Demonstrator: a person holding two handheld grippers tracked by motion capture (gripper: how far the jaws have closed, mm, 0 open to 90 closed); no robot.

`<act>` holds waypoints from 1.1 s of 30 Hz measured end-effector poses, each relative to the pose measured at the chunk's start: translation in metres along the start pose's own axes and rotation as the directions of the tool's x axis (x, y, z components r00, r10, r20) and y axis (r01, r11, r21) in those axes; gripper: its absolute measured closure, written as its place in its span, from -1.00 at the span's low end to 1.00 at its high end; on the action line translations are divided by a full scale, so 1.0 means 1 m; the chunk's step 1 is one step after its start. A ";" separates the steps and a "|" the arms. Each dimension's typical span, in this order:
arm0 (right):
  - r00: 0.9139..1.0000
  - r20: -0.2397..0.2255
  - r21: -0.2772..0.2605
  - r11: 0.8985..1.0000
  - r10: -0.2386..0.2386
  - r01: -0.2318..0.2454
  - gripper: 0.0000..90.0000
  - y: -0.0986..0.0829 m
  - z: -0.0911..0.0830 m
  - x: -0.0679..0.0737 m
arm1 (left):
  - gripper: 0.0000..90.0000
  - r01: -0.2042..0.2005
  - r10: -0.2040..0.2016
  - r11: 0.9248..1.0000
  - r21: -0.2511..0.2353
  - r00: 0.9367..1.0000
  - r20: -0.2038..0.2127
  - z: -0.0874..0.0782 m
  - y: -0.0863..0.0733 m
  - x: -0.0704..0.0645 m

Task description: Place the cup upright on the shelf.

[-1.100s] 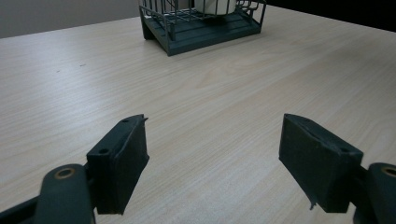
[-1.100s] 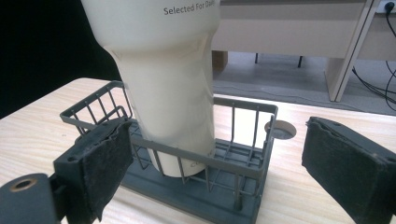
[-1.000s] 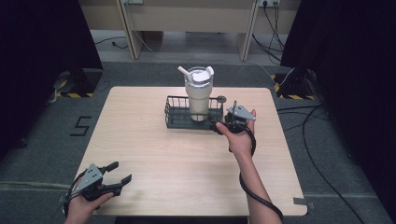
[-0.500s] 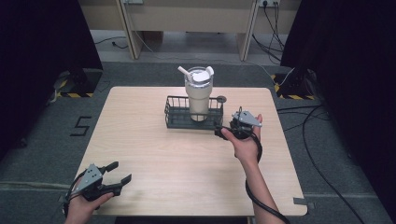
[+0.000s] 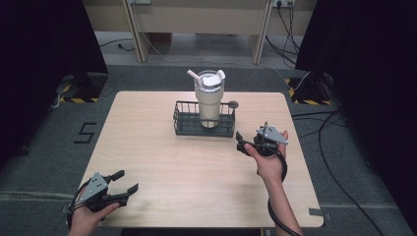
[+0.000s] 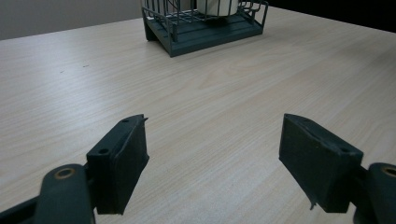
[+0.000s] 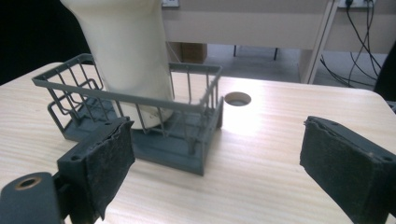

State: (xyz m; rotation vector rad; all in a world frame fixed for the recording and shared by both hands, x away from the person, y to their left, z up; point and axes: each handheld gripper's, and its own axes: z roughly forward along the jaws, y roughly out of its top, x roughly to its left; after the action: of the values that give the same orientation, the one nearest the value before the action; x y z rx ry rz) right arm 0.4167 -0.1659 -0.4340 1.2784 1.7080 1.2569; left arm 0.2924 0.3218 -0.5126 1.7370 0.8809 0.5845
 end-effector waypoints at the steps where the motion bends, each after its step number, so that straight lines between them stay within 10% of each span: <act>1: 1.000 0.004 0.001 1.000 0.003 -0.003 -0.77 -0.002 -0.001 -0.001 | -0.49 0.001 -0.001 1.000 -0.001 1.000 -0.001 0.000 0.000 0.000; 33: 0.990 0.121 0.029 0.997 0.072 -0.076 -0.71 -0.057 -0.051 -0.038 | -0.50 0.001 -0.001 1.000 0.004 1.000 -0.004 0.001 0.000 0.000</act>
State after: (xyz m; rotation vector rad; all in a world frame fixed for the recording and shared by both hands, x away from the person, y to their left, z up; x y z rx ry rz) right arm 0.3650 -0.2213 -0.4727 1.4197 1.6160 1.1728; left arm 0.2928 0.3212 -0.5130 1.7395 0.8860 0.5866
